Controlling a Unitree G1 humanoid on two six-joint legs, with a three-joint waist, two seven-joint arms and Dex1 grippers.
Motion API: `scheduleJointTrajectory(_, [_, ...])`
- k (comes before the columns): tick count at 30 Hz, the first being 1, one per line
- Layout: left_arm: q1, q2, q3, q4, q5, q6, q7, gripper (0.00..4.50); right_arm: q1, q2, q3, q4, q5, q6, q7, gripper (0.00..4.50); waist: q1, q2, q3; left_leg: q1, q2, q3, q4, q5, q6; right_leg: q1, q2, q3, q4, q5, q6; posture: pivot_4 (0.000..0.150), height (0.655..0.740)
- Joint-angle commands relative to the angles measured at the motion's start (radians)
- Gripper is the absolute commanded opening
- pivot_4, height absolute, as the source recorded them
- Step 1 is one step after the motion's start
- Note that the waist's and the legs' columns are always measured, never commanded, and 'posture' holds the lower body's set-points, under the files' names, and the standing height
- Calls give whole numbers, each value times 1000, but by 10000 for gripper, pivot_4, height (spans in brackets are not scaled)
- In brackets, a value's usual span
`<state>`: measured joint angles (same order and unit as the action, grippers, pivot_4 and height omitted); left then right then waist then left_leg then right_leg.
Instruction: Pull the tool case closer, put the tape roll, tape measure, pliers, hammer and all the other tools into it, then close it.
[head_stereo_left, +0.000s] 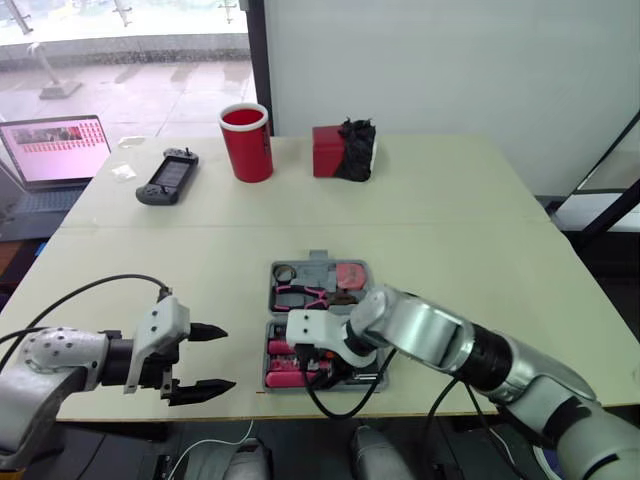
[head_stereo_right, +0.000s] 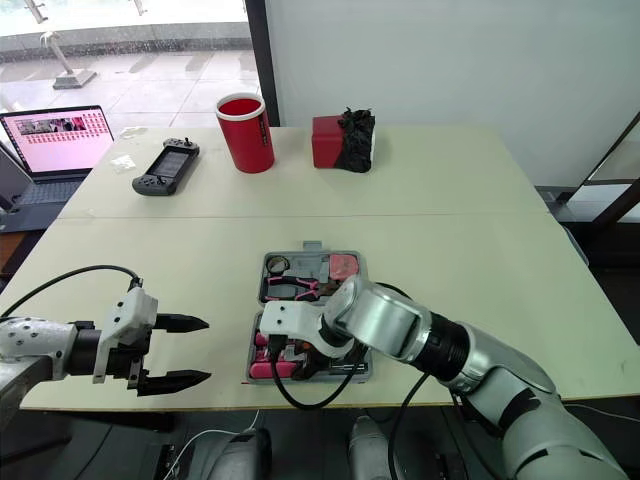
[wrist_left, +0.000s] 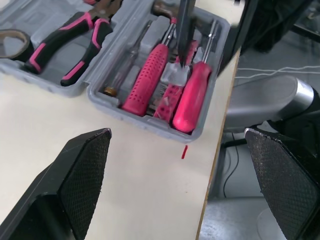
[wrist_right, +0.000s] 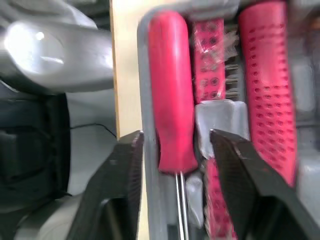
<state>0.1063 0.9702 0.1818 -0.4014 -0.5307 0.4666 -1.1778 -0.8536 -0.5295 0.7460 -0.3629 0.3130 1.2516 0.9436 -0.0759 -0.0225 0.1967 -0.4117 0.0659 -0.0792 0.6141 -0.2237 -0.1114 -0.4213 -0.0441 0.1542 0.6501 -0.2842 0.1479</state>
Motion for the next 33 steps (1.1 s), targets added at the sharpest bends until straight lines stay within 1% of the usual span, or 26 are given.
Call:
scheduleJointTrajectory(1, [-14, 0, 2, 7, 7, -25, -7, 45000, 58, 11, -129, -51, 53, -112, 11, 22419, 2, 0, 0, 0, 0, 0, 0, 0, 0, 0, 0, 0, 0, 0, 0, 1500, 7272])
scheduleJointTrajectory(3, [-20, -5, -7, 21, 14, -39, -10, 45000, 121, -9, -151, -54, 29, -211, -3, 22419, 3, 0, 0, 0, 0, 0, 0, 0, 0, 0, 0, 0, 0, 0, 0, 1500, 7272])
scheduleJointTrajectory(5, [-27, -10, -16, 37, 20, -55, -13, 45000, 213, -18, -179, -43, -10, -393, -17, 22419, 6, 0, 0, 0, 0, 0, 0, 0, 0, 0, 0, 0, 0, 0, 0, 1500, 7272])
scheduleJointTrajectory(6, [-29, -12, -19, 43, 23, -61, -16, 45000, 238, -23, -182, -36, -11, -423, -7, 22419, 6, 0, 0, 0, 0, 0, -1, 0, 0, 0, 0, 0, -1, 0, 0, 1500, 7272])
scheduleJointTrajectory(9, [-35, -21, -32, 66, 36, -86, -27, 45000, 322, -48, -184, 7, -10, -550, 53, 14369, 4, 0, 0, -1, 0, 1, 0, 0, 0, 0, 0, 0, -1, 0, 0, 1500, 7272])
scheduleJointTrajectory(10, [-37, -24, -37, 73, 40, -93, -29, 45000, 349, -44, -189, 33, -20, -610, 57, 9621, 4, -1, 0, -1, 0, 1, 0, 0, 0, 0, 0, 0, -1, 0, 0, 1500, 7272])
scheduleJointTrajectory(11, [-39, -26, -42, 78, 44, -99, -30, 45000, 367, -38, -193, 60, -30, -647, 55, 3757, 3, -1, 0, 0, 0, 1, 0, 0, 0, 0, 0, 0, -1, 0, 0, 1500, 7272])
scheduleJointTrajectory(12, [-40, -27, -45, 82, 46, -104, -32, 45000, 378, -31, -195, 80, -38, -668, 54, 814, 2, -1, 0, 0, 0, 1, 0, 0, 0, 0, 0, 0, -1, 0, 0, 1500, 7272])
scheduleJointTrajectory(13, [-43, -29, -50, 87, 49, -109, -33, 45000, 383, -41, -173, 105, -74, -706, 61, 814, 2, -1, 0, 0, 0, 1, 0, 0, 0, 0, 0, 0, -1, 0, 0, 1500, 7272])
scheduleJointTrajectory(17, [-50, -32, -58, 103, 56, -122, -39, 45000, 408, -9, -178, 172, -79, -727, 72, 814, 4, -1, 0, 0, 0, 1, 1, 0, 0, 1, 0, 0, -1, 0, 0, 1500, 7272])
scheduleJointTrajectory(22, [-63, -27, -76, 133, 96, -132, -29, 45000, 443, -10, -130, 278, -146, -822, 124, 814, 5, -1, 0, 0, 0, 1, 1, 0, 0, 1, 0, 0, -1, 0, 0, 1500, 7272])
scheduleJointTrajectory(24, [-67, -32, -85, 147, 111, -145, -27, 45000, 469, -7, -119, 363, -187, -894, 122, 814, 5, -1, -1, 0, 0, 1, 1, 0, 0, 2, 0, 0, -1, 0, 0, 1500, 7272])
scheduleJointTrajectory(26, [-72, -36, -94, 159, 119, -153, -26, 45000, 486, 0, -133, 412, -198, -940, 123, 814, 3, -2, -1, 3, 0, 1, 1, 0, 0, 4, 0, 0, -1, 0, 0, 1500, 7272])
scheduleJointTrajectory(29, [-92, -49, -100, 171, 126, -157, -13, 45000, 492, 19, -219, 351, -121, -950, 133, 814, 4, -1, -1, 5, 0, 1, 1, 0, 0, 7, 0, 0, -1, 0, 0, 1500, 7272])
scheduleJointTrajectory(31, [-100, -54, -102, 177, 129, -156, -11, 45000, 493, 23, -254, 322, -99, -940, 135, 814, 4, -1, -1, 5, 0, 1, 1, 0, 0, 7, 0, 0, -1, 0, 0, 1500, 7272])
scheduleJointTrajectory(33, [-141, -78, -116, 220, 162, -179, 21, 45000, 495, 3, -359, 319, -35, -953, 147, 814, 7, -1, -1, 5, 0, 1, 1, 0, 0, 7, 0, 0, -1, 0, 0, 1500, 7272])
